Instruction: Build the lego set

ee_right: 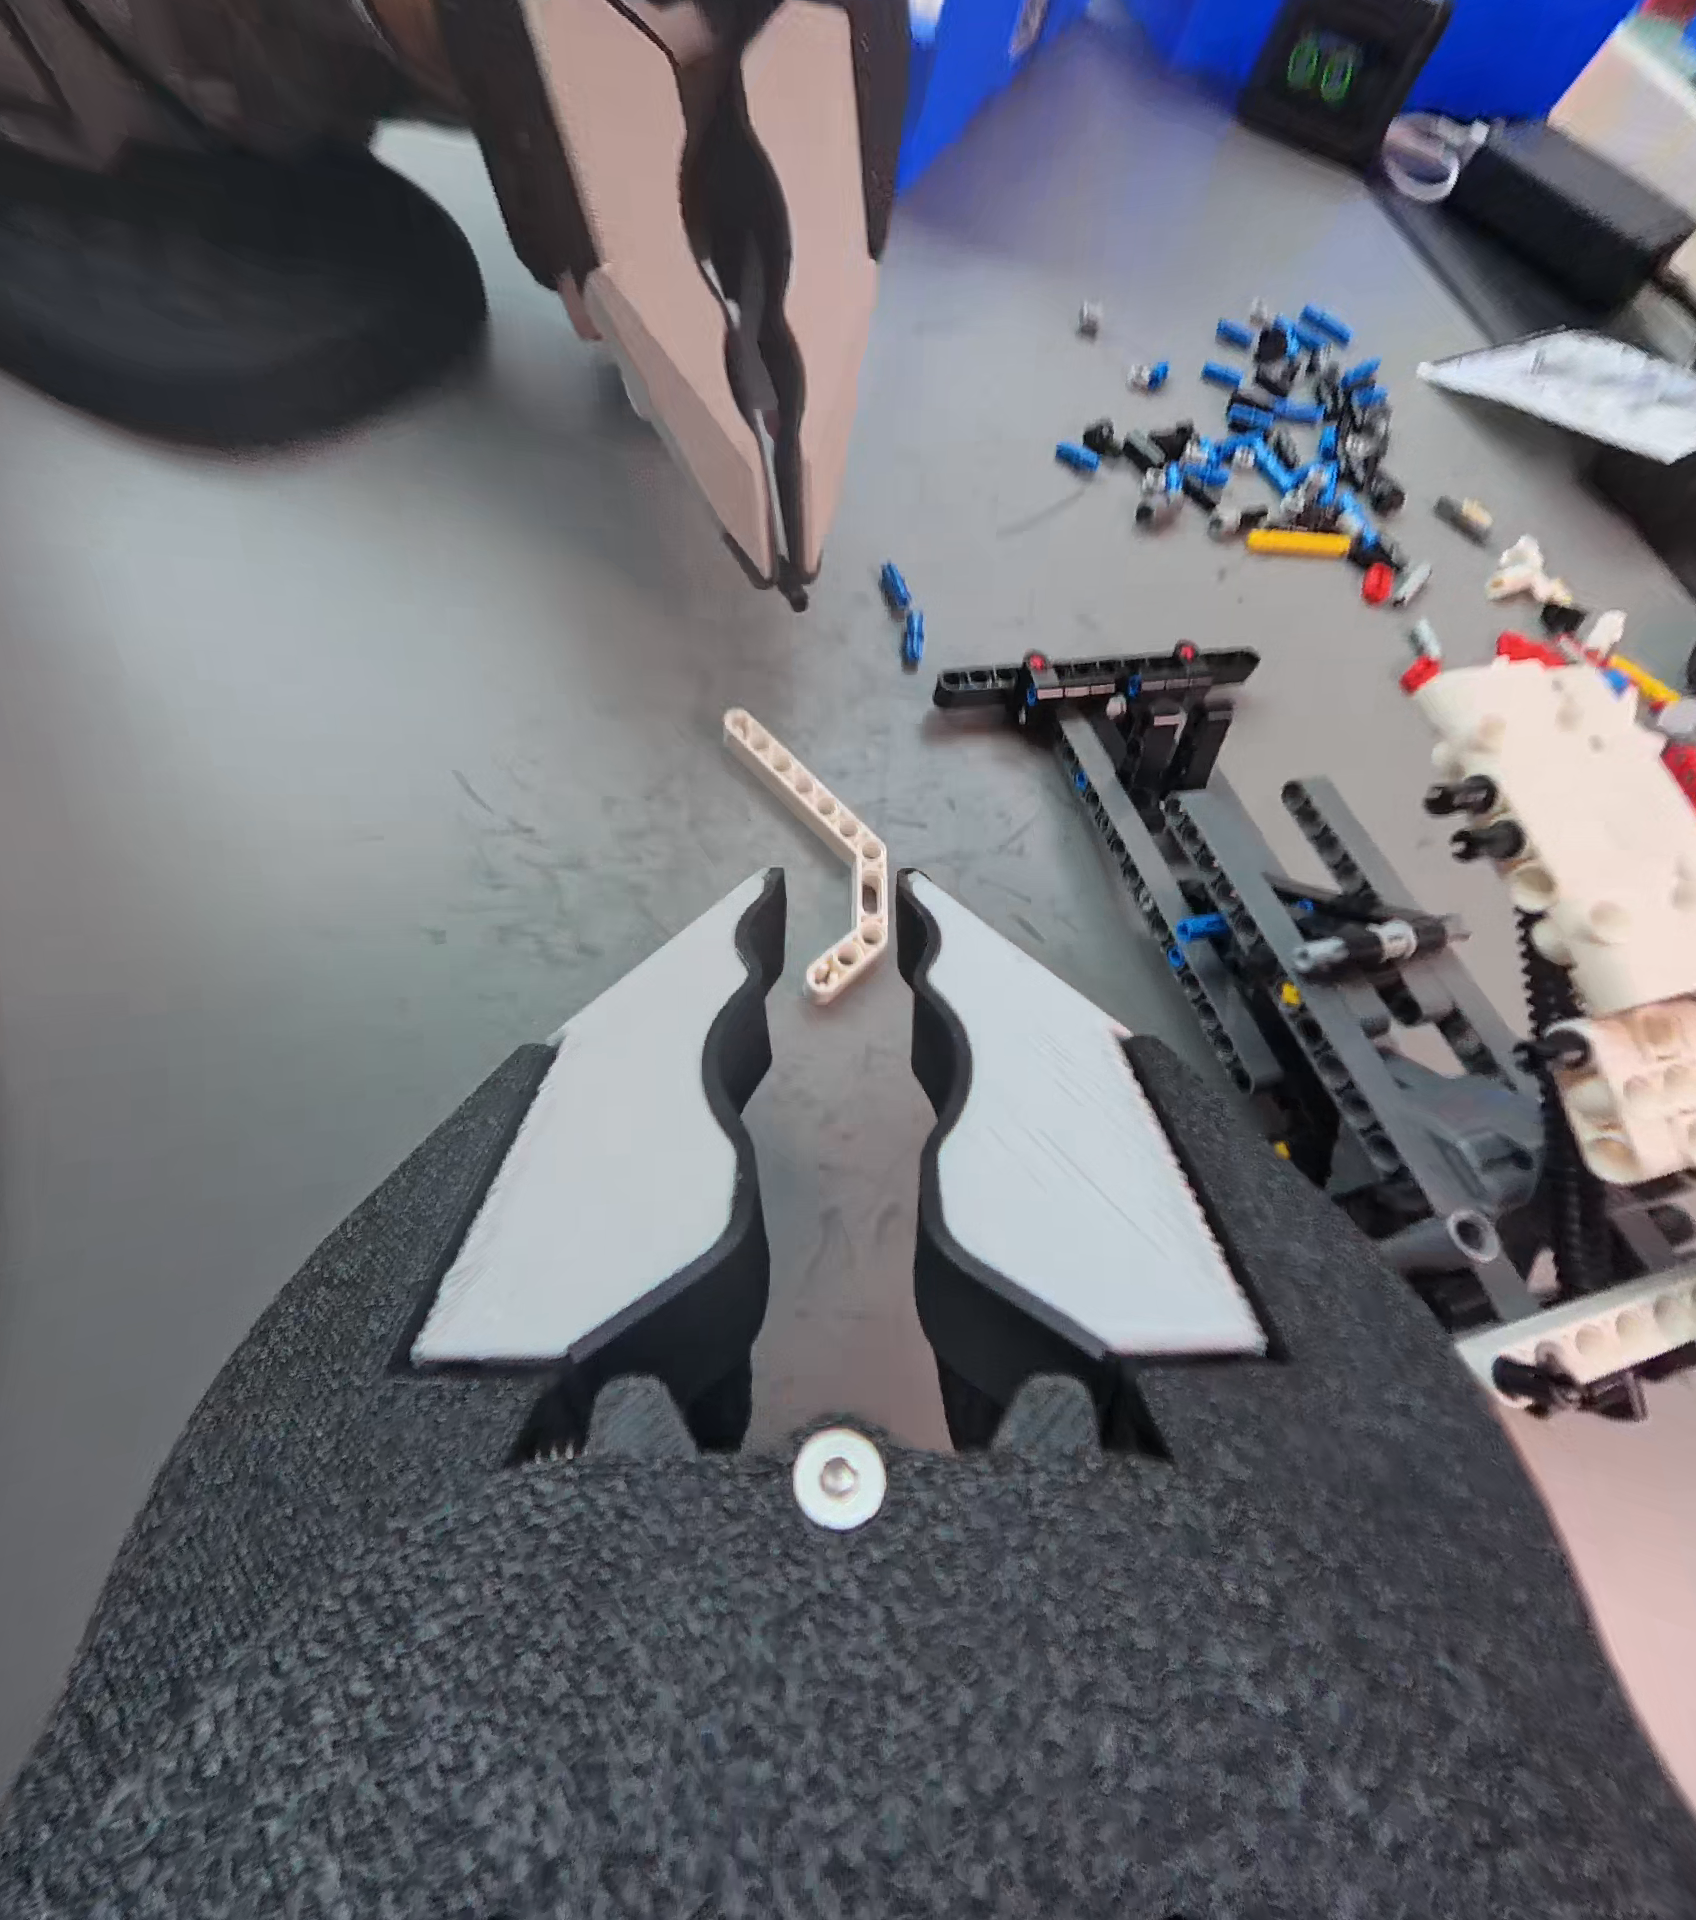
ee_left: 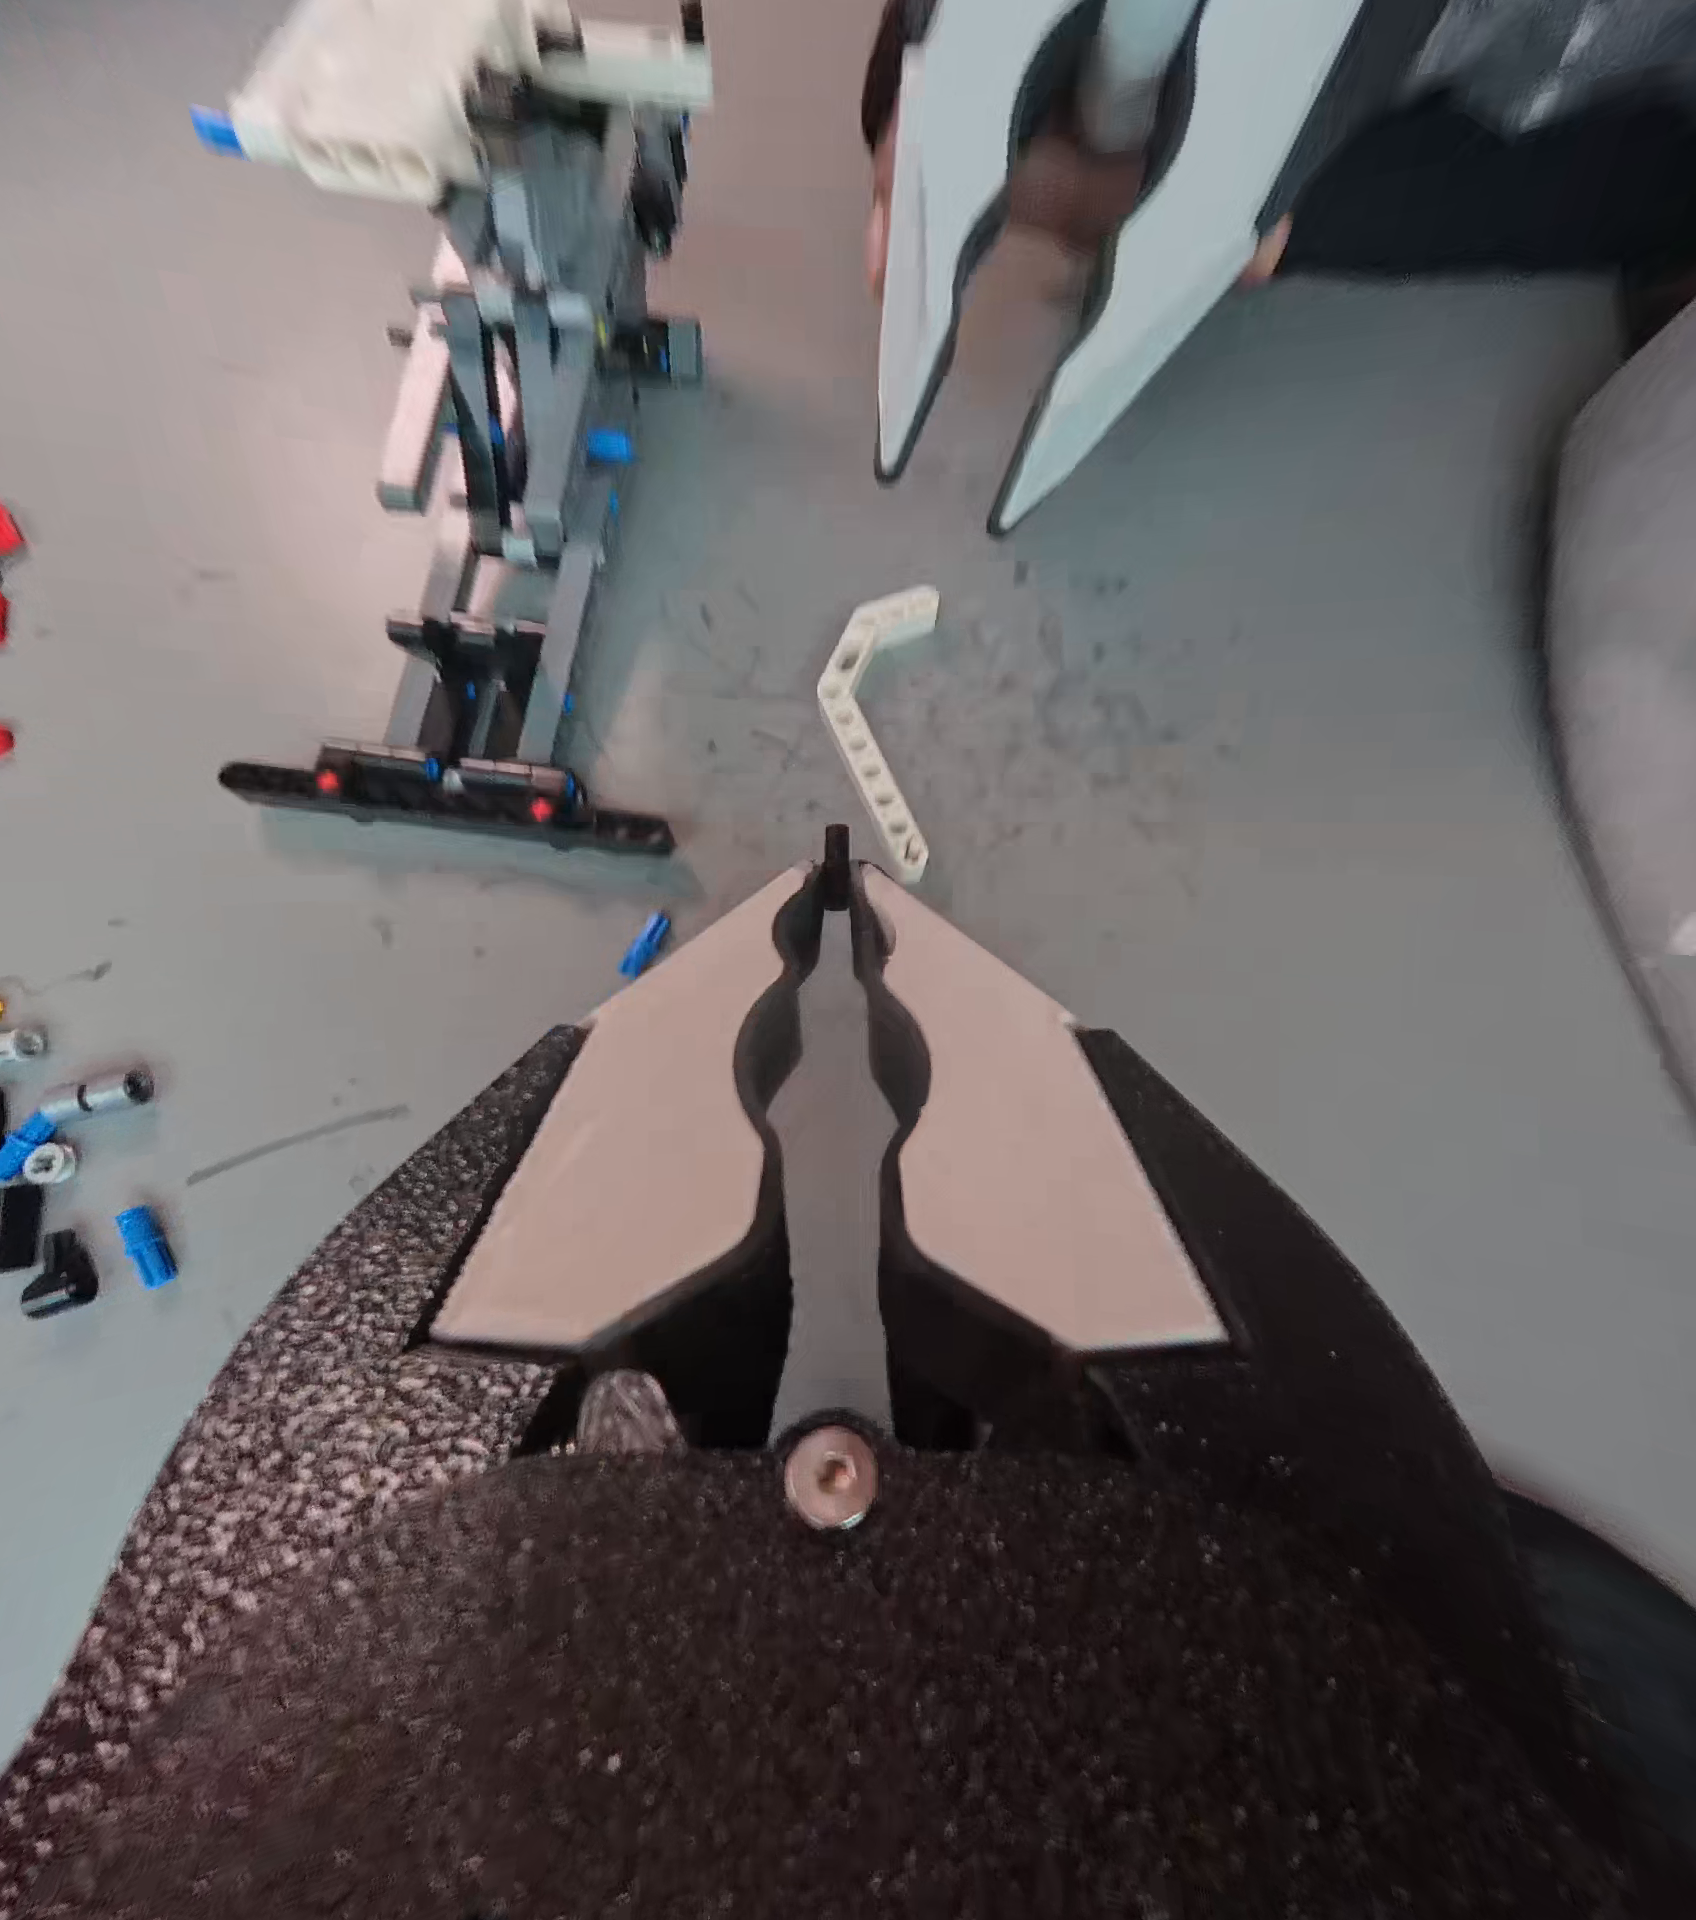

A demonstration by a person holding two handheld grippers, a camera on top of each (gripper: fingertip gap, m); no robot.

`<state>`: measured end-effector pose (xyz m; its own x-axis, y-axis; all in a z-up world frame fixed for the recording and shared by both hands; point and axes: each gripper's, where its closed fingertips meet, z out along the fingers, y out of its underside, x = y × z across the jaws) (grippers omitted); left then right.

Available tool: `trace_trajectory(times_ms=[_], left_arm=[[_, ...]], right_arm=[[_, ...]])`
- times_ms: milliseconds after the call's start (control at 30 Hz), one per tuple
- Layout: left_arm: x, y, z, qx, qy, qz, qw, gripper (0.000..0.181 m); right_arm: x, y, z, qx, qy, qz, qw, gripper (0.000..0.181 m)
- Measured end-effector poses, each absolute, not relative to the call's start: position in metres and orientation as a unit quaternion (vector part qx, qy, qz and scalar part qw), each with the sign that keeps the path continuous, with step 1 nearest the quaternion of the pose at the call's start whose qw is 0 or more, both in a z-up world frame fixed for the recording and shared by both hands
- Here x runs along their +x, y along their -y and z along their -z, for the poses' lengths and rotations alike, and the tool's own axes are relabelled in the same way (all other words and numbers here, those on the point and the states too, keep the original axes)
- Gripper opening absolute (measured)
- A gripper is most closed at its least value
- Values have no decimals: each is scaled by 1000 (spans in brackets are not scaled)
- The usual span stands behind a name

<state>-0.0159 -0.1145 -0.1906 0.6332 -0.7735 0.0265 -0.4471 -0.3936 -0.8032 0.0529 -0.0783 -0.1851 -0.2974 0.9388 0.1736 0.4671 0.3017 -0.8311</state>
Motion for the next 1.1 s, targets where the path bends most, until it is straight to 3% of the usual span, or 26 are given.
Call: trace_trajectory(times_ms=[133, 300, 867, 1100], left_arm=[[5, 123, 140, -734, -340, 349, 473, 5], [37, 132, 123, -683, -332, 450, 469, 5], [55, 141, 122, -670, -358, 461, 459, 5], [56, 143, 124, -671, -364, 457, 456, 5]], right_arm=[[51, 100, 147, -413, 704, -429, 387, 23], [50, 120, 128, -375, 687, -483, 393, 23], [48, 141, 118, -359, 668, -546, 357, 4], [49, 143, 119, -365, 664, -556, 341, 4]])
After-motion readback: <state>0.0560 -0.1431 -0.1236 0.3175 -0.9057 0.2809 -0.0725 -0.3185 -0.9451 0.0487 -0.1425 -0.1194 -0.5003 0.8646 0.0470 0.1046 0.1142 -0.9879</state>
